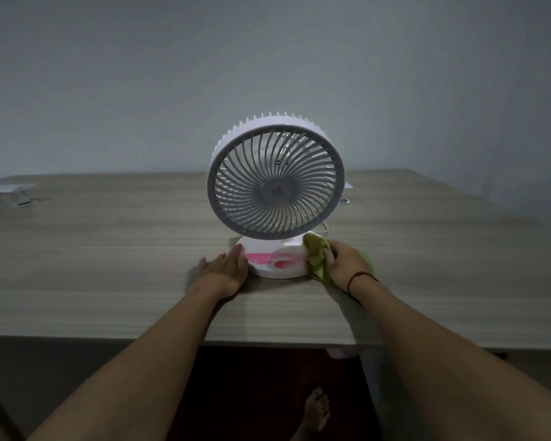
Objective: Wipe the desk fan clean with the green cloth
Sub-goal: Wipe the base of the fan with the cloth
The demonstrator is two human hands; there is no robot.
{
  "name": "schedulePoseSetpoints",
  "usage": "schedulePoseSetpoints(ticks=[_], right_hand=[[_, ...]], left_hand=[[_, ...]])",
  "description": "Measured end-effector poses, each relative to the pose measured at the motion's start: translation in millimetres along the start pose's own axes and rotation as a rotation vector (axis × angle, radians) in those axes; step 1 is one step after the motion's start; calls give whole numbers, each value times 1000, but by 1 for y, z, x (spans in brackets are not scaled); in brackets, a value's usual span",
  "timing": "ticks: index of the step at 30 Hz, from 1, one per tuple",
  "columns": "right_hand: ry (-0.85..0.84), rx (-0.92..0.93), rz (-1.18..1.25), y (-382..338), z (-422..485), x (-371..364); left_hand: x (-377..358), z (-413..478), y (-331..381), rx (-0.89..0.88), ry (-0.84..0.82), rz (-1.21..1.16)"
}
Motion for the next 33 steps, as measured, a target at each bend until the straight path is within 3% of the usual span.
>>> schedulePoseSetpoints(ticks=[7, 19, 25, 33], right_hand=[[-75, 41, -143, -20, 21, -19], [-152, 176, -81, -25, -1, -19], [-42, 64, 44, 0, 25, 0], [-99, 51, -25, -26, 51, -21]], left_hand=[[-1, 16, -6, 10, -19, 23], [-3, 10, -7, -9, -28, 7], [-1, 11, -6, -11, -20, -31], [1, 11, -4, 15, -16, -37]])
Point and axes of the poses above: each hand's wrist, its own z-axis towards the middle knuckle, its own x-axis out of the back of the hand, y = z × x, the point moved 6 cm from there along z, towards the middle knuckle, and after that the axes turned 14 degrees about -y, right-handed, at the moved point
